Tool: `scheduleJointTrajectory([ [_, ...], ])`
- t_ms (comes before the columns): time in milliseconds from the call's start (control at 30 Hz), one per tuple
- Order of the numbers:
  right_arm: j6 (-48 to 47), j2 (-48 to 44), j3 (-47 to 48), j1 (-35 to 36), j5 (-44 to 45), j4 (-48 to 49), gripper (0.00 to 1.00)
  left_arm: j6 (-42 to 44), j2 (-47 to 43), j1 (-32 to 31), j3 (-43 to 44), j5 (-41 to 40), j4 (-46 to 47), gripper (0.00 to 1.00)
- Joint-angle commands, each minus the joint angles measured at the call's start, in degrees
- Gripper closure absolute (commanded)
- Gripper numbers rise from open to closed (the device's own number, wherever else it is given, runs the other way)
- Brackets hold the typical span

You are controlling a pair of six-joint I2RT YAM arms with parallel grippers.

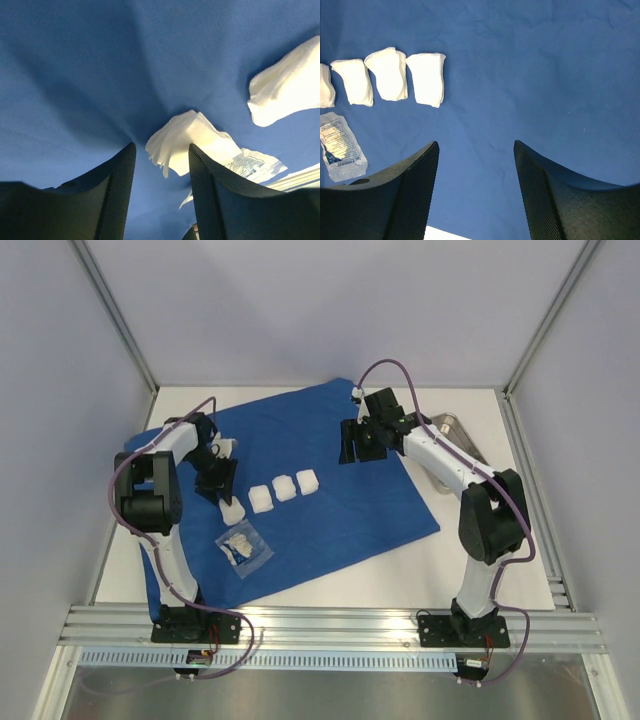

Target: Prepare the surgical pack

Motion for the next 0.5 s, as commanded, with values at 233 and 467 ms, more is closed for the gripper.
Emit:
scheduleJointTrajectory([
  [233,-0.40,-3.10,0.10,0.13,1.61,0.43,0.36,-0.36,3.84,0.00,1.74,2.32,-0.19,0.60],
  [467,-0.31,-2.57,1.94,0.13,1.53,0.00,0.36,1.83,2.18,0.09,1.30,6.36,-2.12,0.91],
])
